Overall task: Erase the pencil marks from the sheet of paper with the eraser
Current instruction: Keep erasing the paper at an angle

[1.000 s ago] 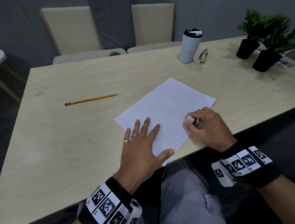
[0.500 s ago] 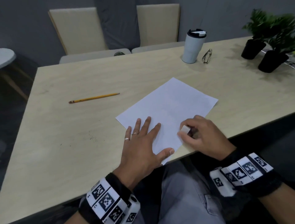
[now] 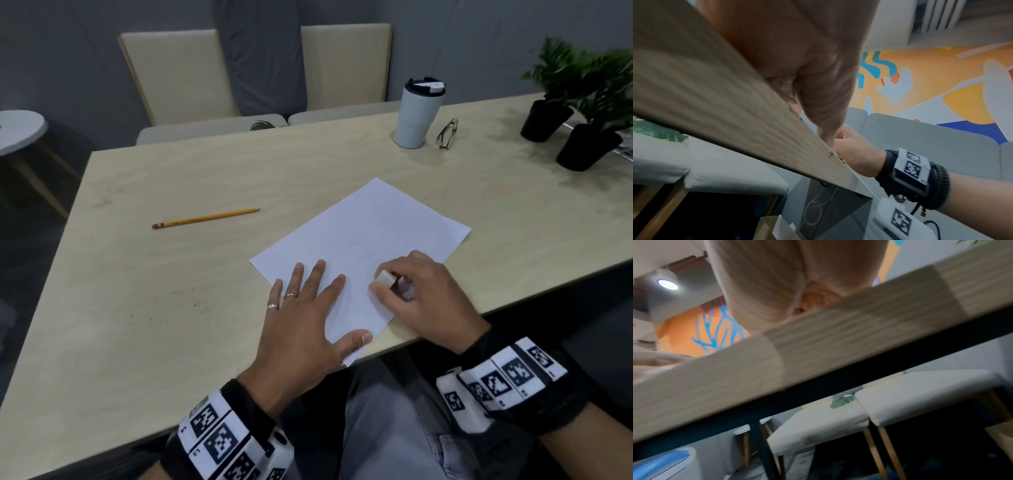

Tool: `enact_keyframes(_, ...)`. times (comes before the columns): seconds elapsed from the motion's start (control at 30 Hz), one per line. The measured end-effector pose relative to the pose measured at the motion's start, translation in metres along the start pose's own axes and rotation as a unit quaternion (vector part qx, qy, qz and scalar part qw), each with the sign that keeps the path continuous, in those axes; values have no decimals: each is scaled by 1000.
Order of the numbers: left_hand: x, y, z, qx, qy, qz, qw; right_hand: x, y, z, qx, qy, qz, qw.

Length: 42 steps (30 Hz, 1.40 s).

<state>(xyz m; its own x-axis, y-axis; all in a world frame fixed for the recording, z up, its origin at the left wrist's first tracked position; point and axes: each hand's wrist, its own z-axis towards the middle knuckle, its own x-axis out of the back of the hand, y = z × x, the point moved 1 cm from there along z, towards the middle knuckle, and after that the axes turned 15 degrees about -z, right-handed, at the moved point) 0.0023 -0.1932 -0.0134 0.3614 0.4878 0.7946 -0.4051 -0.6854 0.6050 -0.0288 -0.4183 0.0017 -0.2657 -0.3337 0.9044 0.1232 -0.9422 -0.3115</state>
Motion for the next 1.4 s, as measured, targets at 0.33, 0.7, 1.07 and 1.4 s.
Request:
enact_keyframes(0.33, 0, 2, 3, 9, -13, 11, 1000, -3, -5, -3, 17, -4, -14, 1000)
enact_keyframes(0.7, 2, 1, 4, 10, -18, 4, 1000, -4, -6, -9, 27, -26, -12, 999)
enact_keyframes(1.07, -1, -4, 2, -66, -2, -32, 997, 2, 36, -6, -96, 10, 62, 993)
enact_keyframes(1.4, 0, -4, 9, -48, -15, -45, 998, 4, 4, -17, 9, -52, 43, 998)
